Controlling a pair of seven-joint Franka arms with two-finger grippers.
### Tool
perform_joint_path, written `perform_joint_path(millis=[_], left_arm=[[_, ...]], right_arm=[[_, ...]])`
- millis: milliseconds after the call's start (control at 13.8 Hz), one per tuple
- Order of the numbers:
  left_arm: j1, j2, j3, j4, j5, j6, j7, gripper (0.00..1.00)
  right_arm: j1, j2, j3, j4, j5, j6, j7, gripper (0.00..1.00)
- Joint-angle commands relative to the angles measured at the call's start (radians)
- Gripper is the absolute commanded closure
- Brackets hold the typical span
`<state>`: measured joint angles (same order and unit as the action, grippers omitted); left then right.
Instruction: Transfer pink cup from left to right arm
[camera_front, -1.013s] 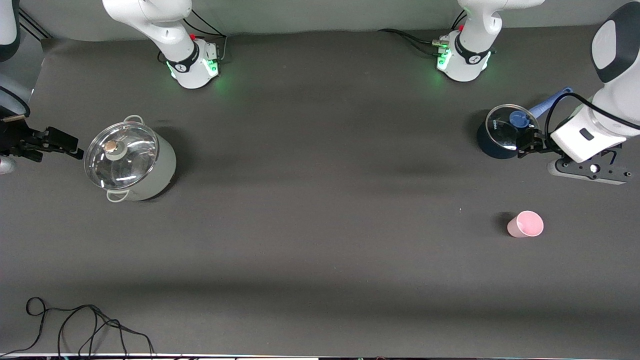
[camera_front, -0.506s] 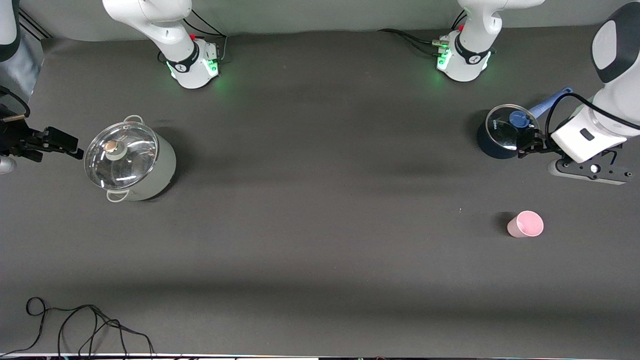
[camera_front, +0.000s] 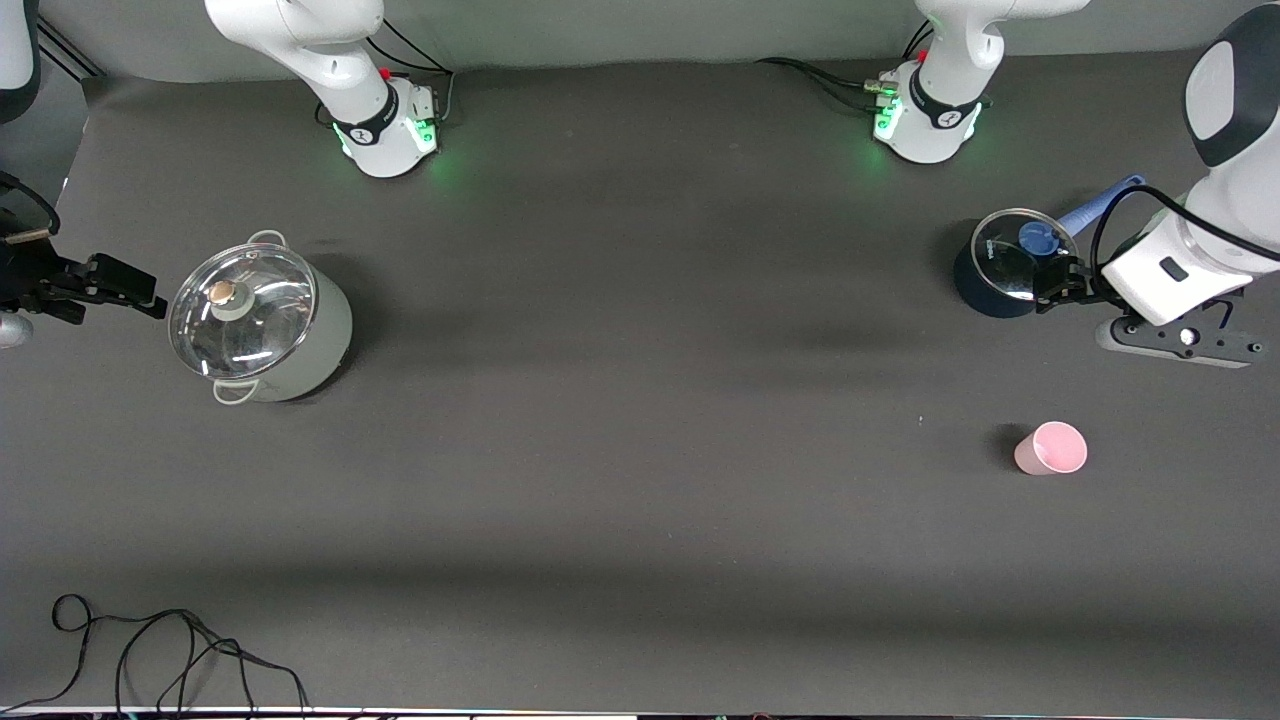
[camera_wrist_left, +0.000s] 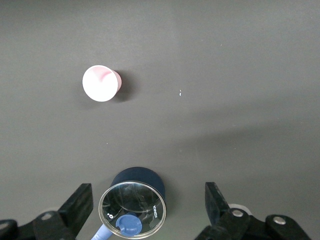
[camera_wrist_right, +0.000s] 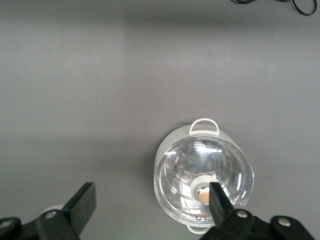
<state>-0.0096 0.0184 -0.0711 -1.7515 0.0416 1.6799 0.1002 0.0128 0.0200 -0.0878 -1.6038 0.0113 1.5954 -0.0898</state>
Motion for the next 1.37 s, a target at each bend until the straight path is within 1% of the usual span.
perform_joint_path(millis=[0, 289, 506, 796, 1085, 1302], left_arm=[[-0.009, 0.006, 0.008, 0.02, -0.008, -0.023, 0.006, 0.0], [-0.006, 0.011, 0.01, 0.027, -0.006, -0.02, 0.041, 0.0], [0.017, 0.032, 0.017, 0.062, -0.006, -0.02, 0.175, 0.0], [0.077, 0.049, 0.017, 0.07, -0.009, 0.003, 0.433, 0.01], [0.143, 0.066, 0.017, 0.113, -0.008, 0.003, 0.698, 0.02], [0.236, 0.106, 0.016, 0.156, -0.026, 0.033, 0.973, 0.02]], right_arm=[[0.007, -0.018, -0.007, -0.008, 0.001, 0.002, 0.005, 0.0], [0.007, -0.018, -0.007, -0.008, 0.001, 0.002, 0.005, 0.0], [0.007, -0.02, -0.007, -0.008, 0.001, 0.002, 0.005, 0.0], [0.007, -0.02, -0.007, -0.008, 0.001, 0.002, 0.005, 0.0], [0.007, -0.02, -0.007, -0.008, 0.001, 0.002, 0.007, 0.0], [0.007, -0.02, -0.007, -0.008, 0.001, 0.002, 0.007, 0.0]])
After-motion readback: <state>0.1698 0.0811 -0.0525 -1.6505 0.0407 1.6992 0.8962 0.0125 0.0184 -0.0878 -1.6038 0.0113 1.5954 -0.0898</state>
